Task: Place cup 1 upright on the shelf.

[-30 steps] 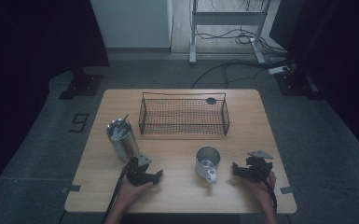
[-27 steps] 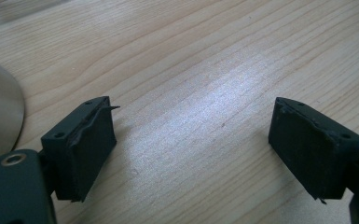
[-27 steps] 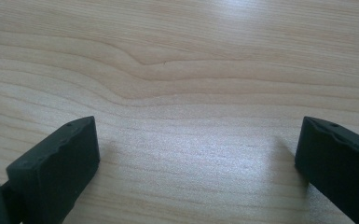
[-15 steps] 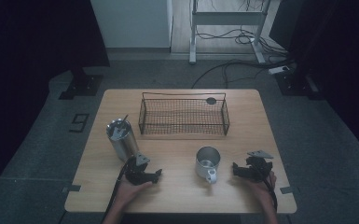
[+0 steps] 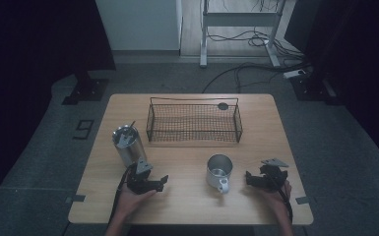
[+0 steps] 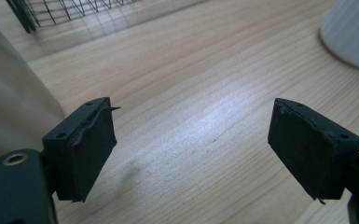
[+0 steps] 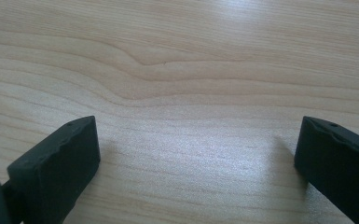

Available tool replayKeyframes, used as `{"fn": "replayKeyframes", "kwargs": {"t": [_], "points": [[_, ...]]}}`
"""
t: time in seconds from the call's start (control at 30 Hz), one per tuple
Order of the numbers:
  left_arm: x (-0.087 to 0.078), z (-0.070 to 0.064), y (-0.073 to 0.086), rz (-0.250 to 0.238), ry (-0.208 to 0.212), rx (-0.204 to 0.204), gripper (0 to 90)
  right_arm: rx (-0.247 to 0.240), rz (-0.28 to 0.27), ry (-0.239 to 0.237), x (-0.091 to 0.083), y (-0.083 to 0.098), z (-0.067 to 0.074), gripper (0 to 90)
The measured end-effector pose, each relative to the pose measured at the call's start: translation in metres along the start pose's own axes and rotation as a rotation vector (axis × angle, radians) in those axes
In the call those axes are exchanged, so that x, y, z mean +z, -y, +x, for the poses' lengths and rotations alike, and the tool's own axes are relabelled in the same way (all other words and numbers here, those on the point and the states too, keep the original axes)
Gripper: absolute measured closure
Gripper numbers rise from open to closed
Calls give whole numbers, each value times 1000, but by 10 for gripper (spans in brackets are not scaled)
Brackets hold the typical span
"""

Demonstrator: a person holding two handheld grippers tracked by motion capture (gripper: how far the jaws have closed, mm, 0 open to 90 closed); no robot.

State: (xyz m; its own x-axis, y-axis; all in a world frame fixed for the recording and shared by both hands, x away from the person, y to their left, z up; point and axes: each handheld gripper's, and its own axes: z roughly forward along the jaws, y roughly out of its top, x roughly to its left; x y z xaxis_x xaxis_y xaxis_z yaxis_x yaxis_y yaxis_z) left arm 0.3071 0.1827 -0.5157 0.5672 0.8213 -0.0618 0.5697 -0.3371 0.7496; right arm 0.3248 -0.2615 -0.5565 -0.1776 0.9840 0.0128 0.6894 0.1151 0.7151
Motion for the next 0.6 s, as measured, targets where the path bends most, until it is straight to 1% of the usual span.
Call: {"fn": "replayKeyframes", "kwargs": {"t": [0.1,0.13,0.33,0.6], "points": [[-3,2,-1,-8,-1,-8,149,0,0,0,0,0,0,0],[-6,4,-1,-15,-5,-19,149,0,0,0,0,0,0,0],[-12,8,-2,-27,-15,-30,148,0,0,0,0,0,0,0],[-24,17,-3,-61,-35,-53,148,0,-2,0,0,0,0,2]]}}
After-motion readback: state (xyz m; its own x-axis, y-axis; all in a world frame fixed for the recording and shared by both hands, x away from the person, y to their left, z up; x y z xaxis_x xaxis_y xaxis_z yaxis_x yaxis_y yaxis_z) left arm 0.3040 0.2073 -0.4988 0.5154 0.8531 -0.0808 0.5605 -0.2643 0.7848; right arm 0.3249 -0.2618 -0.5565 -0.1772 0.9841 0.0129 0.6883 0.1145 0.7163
